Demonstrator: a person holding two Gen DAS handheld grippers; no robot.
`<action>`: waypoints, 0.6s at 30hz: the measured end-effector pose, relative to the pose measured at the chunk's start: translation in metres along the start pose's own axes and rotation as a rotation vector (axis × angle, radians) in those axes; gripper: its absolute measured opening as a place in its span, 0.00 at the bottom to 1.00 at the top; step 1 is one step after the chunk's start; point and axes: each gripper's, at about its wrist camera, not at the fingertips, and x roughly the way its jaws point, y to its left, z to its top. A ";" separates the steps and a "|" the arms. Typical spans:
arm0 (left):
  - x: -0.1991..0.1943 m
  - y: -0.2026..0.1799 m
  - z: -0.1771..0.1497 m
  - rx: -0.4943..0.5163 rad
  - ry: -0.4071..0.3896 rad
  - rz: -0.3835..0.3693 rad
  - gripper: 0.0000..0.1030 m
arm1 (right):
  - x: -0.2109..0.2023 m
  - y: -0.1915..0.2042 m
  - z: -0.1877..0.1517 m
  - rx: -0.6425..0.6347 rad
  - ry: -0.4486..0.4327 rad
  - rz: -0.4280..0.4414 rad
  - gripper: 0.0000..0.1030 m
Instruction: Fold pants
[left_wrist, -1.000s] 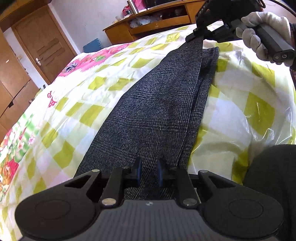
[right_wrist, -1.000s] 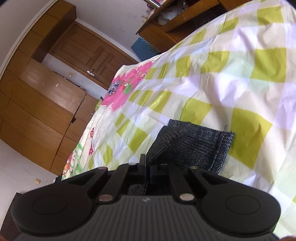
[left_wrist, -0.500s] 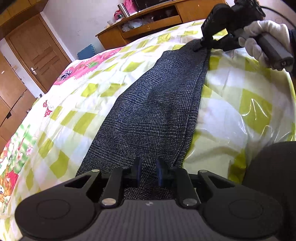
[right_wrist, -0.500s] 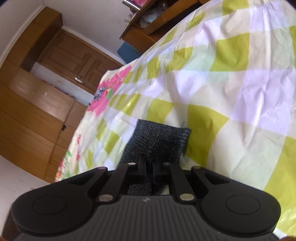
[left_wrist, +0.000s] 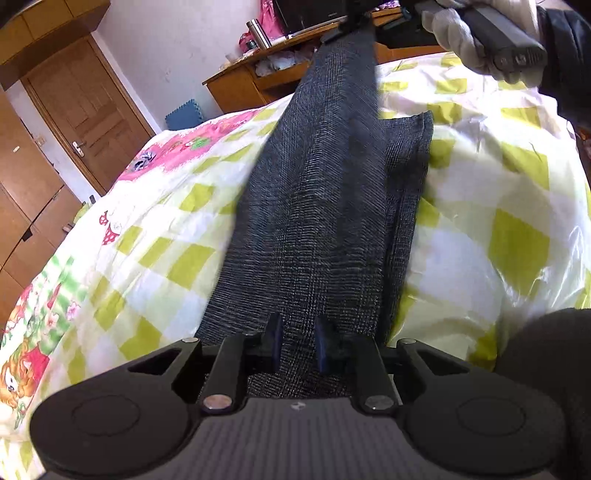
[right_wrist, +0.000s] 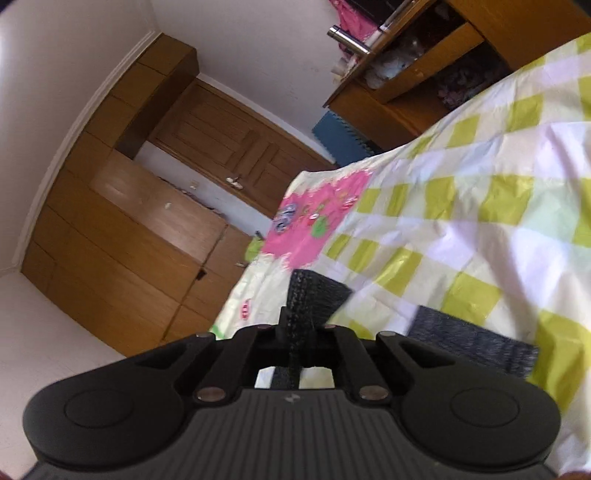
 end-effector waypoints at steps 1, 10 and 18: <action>0.003 -0.002 0.000 0.002 0.007 -0.010 0.32 | 0.003 -0.016 -0.003 0.019 0.017 -0.053 0.05; 0.014 -0.018 -0.008 0.073 0.030 -0.005 0.32 | 0.020 -0.071 -0.026 0.029 0.110 -0.270 0.09; -0.007 -0.007 -0.024 0.016 0.034 0.026 0.36 | -0.043 -0.069 -0.032 0.113 0.046 -0.263 0.29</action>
